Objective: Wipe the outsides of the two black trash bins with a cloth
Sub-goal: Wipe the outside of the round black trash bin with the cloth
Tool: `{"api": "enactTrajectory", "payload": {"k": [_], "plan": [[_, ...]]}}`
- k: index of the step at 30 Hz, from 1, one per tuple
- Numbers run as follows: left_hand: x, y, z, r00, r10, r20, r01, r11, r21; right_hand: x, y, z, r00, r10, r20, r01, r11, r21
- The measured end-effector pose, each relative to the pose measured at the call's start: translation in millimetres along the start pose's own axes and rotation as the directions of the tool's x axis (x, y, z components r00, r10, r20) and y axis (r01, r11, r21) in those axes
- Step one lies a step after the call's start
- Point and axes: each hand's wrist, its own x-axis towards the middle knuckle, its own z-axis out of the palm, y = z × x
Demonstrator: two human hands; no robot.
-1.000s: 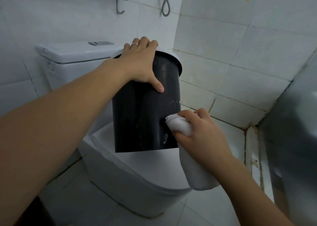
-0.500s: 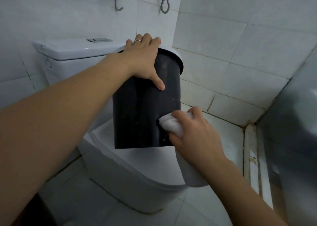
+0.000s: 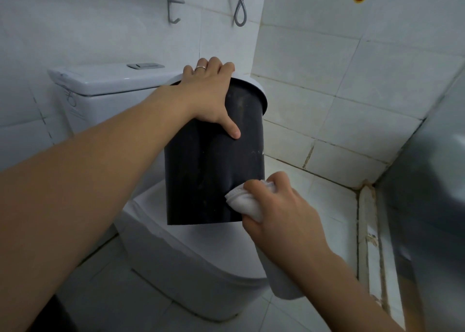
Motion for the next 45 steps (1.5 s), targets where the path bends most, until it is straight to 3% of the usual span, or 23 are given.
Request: {"api": "enactTrajectory", "payload": {"k": [5, 14, 22, 30, 38, 45], "plan": [[-1, 0, -1, 1.000, -0.011, 0.002, 0.011, 1.000, 0.004, 21, 0, 1, 0.997, 0.070, -0.045, -0.070, 0.998, 0.004], [-3, 1, -3, 1.000, 0.004, 0.008, -0.004, 1.000, 0.006, -4, -7, -1, 1.000, 0.019, 0.001, -0.019, 1.000, 0.015], [-4, 2, -3, 1.000, -0.018, 0.004, 0.018, 1.000, 0.015, 21, 12, 0, 0.987, 0.161, -0.005, -0.161, 0.987, 0.006], [-3, -5, -3, 0.999, -0.025, 0.020, 0.025, 1.000, 0.003, -1, -15, 1, 1.000, 0.024, -0.006, -0.023, 0.998, 0.053], [-4, -7, -2, 0.999, -0.044, 0.022, 0.044, 0.999, 0.007, 2, 4, 4, 0.990, 0.138, 0.003, -0.138, 0.990, -0.032], [-2, -8, -1, 0.999, -0.034, 0.027, 0.034, 0.999, 0.002, -5, -17, 4, 0.998, 0.052, -0.020, -0.052, 0.999, 0.014]]}}
